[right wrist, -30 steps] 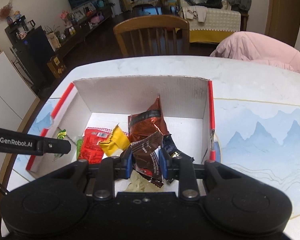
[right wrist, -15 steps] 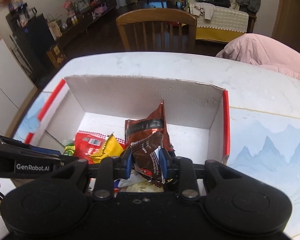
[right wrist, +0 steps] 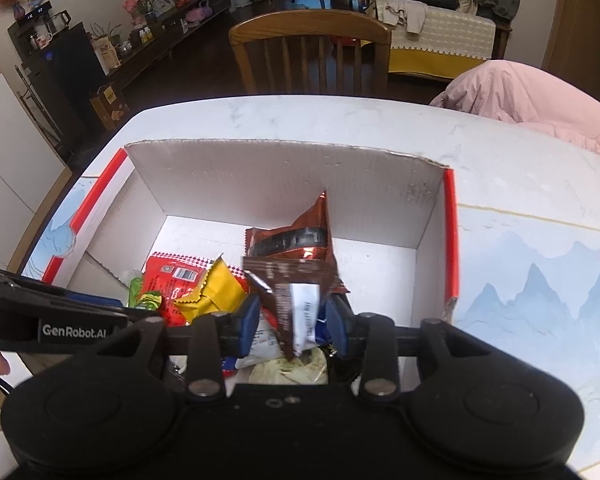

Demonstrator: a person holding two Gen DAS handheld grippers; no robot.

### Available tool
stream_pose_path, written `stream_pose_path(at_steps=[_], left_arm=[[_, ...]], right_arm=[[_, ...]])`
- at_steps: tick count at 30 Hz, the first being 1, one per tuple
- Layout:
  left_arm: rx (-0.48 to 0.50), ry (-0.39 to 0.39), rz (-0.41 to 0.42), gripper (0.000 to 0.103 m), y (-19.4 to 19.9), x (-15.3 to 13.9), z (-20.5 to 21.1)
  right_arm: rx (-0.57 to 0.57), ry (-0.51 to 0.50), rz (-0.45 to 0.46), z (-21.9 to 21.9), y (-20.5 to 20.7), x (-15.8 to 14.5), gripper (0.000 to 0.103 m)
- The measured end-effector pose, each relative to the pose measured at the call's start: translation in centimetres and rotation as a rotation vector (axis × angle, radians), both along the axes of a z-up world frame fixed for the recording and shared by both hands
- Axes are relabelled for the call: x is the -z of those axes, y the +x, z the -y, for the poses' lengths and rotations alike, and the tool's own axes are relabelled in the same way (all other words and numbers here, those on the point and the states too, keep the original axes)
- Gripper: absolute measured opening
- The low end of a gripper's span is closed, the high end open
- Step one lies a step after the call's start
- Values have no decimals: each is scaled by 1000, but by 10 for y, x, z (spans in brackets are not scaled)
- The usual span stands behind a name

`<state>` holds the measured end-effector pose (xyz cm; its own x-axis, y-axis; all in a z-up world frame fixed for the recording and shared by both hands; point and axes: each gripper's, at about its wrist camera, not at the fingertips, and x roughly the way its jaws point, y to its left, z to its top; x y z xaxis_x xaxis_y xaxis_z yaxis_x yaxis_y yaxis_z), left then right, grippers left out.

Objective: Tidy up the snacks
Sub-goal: 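Open both tools to drop the packets into the box, then move both tools back toward the blue candy and pale blue packet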

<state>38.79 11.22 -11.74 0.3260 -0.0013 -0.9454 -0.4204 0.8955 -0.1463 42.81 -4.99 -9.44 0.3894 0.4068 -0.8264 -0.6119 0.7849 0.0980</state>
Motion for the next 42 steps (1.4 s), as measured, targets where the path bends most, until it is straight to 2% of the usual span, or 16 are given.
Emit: stream_pose_path(at_steps=[8,12,18,22,24,27,35,38,42], left_arm=[[12,13,46,42,-17,-16,4],[15,18,76,48,-30,-27,8],[29,27,127,50,-52,-48,14],[52,38,162,51,-69,-62,20],[59,44,184,56,-78,-70,23],[73,50,215,57,-91,-79,27],[122,119,310,61,-124,-103,39],[131,134,347,67,-136,-112,43],[134,143,382,70,-151,-117,47]], right_arm=[[10,14,26,9,-17,-13,53],[4,29,48,12,-31,-25,58],[3,56,77,20,-53,-42,66],[-7,74,101,25,-70,-53,74],[-10,88,110,28,-79,-60,77],[-5,110,120,33,-90,-68,85],[-6,170,148,44,-121,-91,94],[-2,189,156,48,-132,-97,98],[0,224,160,56,-146,-103,101]])
